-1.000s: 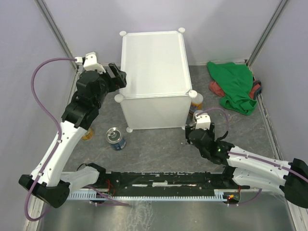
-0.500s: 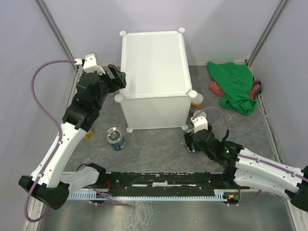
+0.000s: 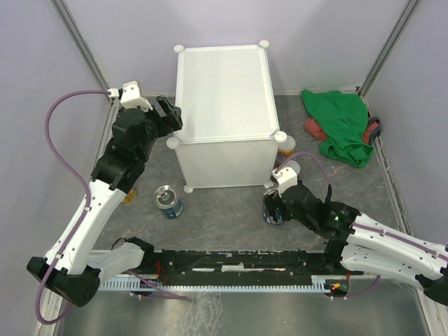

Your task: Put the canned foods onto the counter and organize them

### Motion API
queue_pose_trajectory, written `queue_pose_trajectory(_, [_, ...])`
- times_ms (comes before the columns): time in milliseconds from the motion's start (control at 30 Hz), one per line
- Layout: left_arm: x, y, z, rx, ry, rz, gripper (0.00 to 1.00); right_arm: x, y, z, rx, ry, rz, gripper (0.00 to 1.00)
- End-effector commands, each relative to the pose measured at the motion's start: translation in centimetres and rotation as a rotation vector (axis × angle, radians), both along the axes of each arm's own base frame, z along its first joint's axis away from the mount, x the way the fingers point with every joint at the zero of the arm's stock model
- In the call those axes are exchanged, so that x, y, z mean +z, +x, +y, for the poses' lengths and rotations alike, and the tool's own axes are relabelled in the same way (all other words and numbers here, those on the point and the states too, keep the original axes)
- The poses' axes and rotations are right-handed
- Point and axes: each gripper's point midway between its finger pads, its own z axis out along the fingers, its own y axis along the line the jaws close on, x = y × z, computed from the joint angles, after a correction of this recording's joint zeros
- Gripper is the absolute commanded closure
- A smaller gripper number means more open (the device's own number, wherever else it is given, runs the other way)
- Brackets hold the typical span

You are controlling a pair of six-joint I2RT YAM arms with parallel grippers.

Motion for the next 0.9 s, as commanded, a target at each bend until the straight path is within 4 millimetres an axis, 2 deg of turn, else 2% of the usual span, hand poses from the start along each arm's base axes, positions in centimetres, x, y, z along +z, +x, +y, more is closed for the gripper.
queue_pose_trajectory(0, [2.3,-0.4,0.7,0.024,0.001,-0.084,0.1,9.0,1.6,3.5,0.037,0.221,-0.16,0.99])
queue_pose_trajectory(200, [2.6,-0.4,1.0,0.039,-0.001,-0.092,0.1,13.1,1.0,5.8,0.135,0.278,-0.18,0.99])
queue_pose_trajectory(467, [2.7,-0.4,1.3,0.054,-0.004,-0.097,0.1,20.5,0.0,9.1,0.28,0.381,-0.225,0.99])
queue_pose_trajectory(667, [2.5,-0.4,1.6,0.073,-0.004,-0.09,0.1,26.5,0.2,10.9,0.333,0.463,-0.294,0.99])
queue_pose_trajectory(867, [2.5,-0.3,1.8,0.086,-0.002,-0.087,0.1,31.2,0.9,12.6,0.362,0.488,-0.348,0.99])
